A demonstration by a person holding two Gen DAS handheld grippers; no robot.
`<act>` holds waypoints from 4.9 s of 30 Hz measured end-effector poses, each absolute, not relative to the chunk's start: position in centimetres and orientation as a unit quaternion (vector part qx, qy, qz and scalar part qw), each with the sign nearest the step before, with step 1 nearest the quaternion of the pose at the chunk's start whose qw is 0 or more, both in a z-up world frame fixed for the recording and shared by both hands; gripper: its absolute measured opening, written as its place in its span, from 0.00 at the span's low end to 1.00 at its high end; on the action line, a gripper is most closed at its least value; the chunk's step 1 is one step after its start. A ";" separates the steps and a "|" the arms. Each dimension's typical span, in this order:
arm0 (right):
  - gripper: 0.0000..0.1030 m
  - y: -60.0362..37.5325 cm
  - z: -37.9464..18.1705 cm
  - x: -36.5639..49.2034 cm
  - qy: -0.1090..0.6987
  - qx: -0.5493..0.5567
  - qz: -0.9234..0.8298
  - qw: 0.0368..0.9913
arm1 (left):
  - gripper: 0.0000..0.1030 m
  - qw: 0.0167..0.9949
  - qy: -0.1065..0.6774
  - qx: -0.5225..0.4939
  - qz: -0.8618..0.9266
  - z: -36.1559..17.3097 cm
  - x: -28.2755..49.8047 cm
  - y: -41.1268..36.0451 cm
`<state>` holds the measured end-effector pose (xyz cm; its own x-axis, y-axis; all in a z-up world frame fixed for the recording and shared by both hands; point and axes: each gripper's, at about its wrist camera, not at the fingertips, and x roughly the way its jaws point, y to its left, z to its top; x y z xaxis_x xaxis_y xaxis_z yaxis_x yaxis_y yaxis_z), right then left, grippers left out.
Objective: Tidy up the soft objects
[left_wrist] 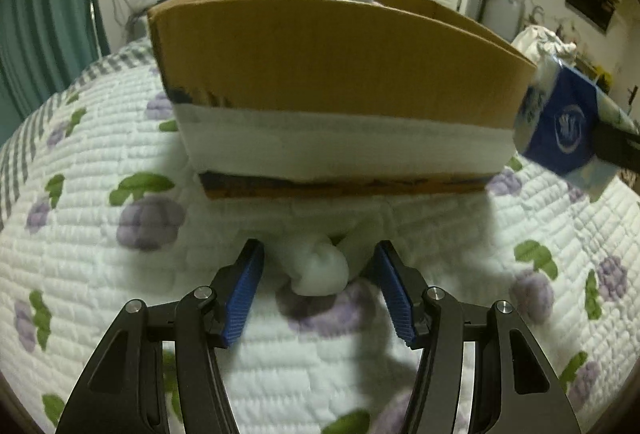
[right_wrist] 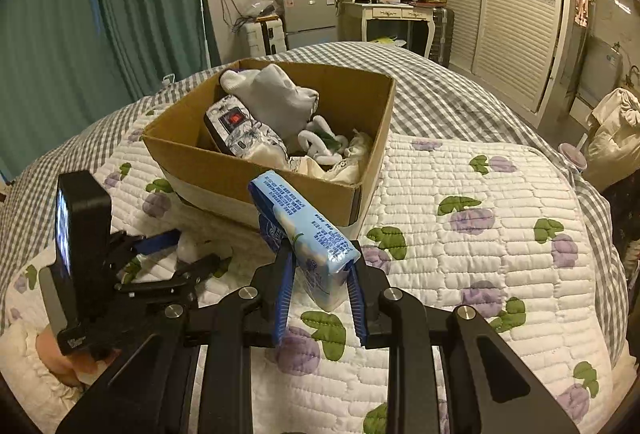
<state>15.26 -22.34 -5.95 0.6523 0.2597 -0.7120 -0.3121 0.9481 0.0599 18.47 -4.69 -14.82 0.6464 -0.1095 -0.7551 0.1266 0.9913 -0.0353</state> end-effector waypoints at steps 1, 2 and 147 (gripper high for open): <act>0.24 -22.3 -6.1 15.3 0.387 -0.034 0.158 0.908 | 0.39 0.906 0.418 0.012 -0.062 -15.0 18.7 -4.7; 0.24 -22.3 -6.2 15.3 0.388 -0.034 0.158 0.908 | 0.36 0.905 0.421 0.013 -0.058 -15.2 18.7 -4.5; 1.00 -19.5 1.1 6.1 0.189 0.008 0.083 0.978 | 0.98 0.984 0.179 0.013 -0.011 0.1 6.8 1.6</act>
<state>6.15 -19.51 1.11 0.9148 0.1645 -0.3690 -0.1587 0.9862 0.0464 6.81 1.64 0.11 0.9360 -0.0168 -0.3517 0.0262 0.9994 0.0220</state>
